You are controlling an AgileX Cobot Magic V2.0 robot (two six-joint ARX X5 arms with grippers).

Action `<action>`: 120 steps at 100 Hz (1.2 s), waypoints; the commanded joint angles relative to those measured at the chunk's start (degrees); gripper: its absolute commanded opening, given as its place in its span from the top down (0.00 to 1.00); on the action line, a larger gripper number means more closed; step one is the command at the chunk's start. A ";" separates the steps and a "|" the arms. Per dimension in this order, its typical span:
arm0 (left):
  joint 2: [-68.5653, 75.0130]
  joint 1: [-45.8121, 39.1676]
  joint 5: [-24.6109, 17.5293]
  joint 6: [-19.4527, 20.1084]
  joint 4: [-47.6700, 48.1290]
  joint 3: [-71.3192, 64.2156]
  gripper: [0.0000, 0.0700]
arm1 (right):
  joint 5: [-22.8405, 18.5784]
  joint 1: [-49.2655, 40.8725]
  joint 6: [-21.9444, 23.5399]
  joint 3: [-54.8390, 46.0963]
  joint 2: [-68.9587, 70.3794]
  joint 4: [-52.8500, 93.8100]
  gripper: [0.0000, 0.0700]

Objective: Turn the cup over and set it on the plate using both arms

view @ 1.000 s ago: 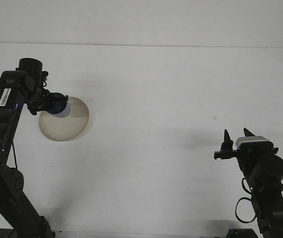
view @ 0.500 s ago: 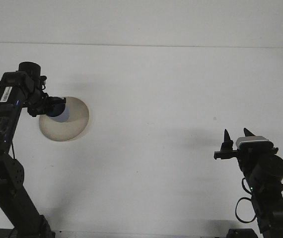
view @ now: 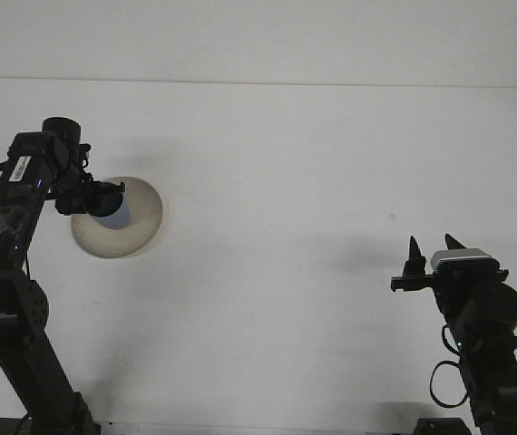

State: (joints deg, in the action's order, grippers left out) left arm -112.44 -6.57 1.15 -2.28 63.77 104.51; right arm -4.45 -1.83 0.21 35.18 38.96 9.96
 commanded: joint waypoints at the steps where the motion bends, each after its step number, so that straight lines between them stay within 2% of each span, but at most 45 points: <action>1: -1.18 -0.13 -0.31 0.04 0.02 1.16 0.83 | 0.00 -0.09 -0.04 0.37 0.09 -0.55 0.40; 11: -1.18 -0.17 -0.31 -0.11 -0.04 1.16 0.68 | 0.02 -0.07 -0.04 0.35 0.09 -0.55 0.40; 19: -1.18 -0.17 -0.31 -0.13 -0.22 1.18 0.61 | 0.02 -0.07 -0.07 0.37 0.09 -0.55 0.40; 58: 2.27 -0.98 -0.28 -1.05 -1.97 1.22 0.61 | 0.02 -0.07 -0.07 0.35 0.09 -0.52 0.40; 89: 14.56 -1.14 -0.31 -2.67 -2.21 1.22 0.61 | 0.02 -0.07 -0.07 0.35 0.09 -0.52 0.40; 120: 27.87 2.25 -0.28 -3.17 -2.34 1.16 0.61 | 0.00 -0.09 -0.04 0.37 0.09 -0.52 0.40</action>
State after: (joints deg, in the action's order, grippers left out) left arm -86.11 -4.71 1.13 -4.64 61.54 104.51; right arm -4.45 -1.83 0.21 35.18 38.96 9.96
